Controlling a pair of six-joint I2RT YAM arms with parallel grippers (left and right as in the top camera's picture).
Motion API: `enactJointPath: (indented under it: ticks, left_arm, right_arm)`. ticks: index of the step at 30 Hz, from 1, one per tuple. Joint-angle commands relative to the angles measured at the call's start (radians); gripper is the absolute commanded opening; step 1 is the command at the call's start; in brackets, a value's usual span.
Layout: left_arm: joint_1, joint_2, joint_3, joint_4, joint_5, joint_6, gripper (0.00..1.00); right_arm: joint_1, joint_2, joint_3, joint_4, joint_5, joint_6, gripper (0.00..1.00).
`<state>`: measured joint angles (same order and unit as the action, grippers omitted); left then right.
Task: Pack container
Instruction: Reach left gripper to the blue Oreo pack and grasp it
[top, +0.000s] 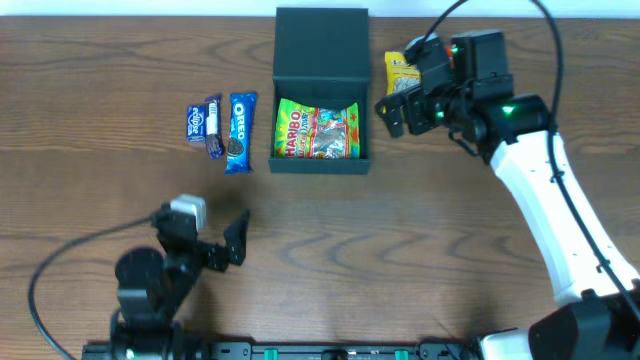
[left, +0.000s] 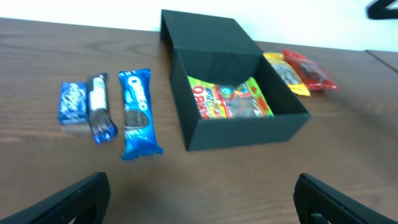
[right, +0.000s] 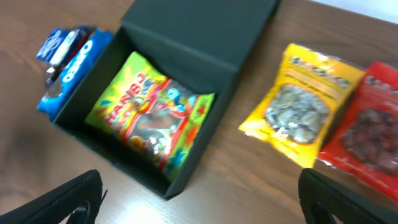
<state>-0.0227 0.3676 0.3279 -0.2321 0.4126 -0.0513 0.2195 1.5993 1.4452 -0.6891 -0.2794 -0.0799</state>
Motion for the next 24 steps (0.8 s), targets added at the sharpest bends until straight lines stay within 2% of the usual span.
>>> enactJointPath:
  ticks: [1,5,11,17,24]
  left_arm:
    - [0.0,0.183,0.127,0.004,-0.032,0.089,0.95]
    - [0.0,0.461,0.288,-0.002,-0.031,0.1,0.95]
    - [0.0,0.831,0.53,-0.074,-0.031,0.08,0.95]
    - [0.0,1.07,0.732,-0.158,-0.032,0.082,0.95]
    - [0.0,1.205,0.801,-0.133,-0.039,0.082,0.95]
  right_arm:
    - [-0.034,-0.017,0.008,0.026,-0.008,0.015,0.99]
    - [-0.058,-0.017,0.008,0.114,0.015,0.011,0.99]
    - [-0.061,-0.017,0.008,0.241,0.151,0.011,0.99]
    - [-0.062,-0.014,0.008,0.281,0.172,0.011,0.99]
    - [-0.062,0.003,0.008,0.271,0.171,0.012,0.99]
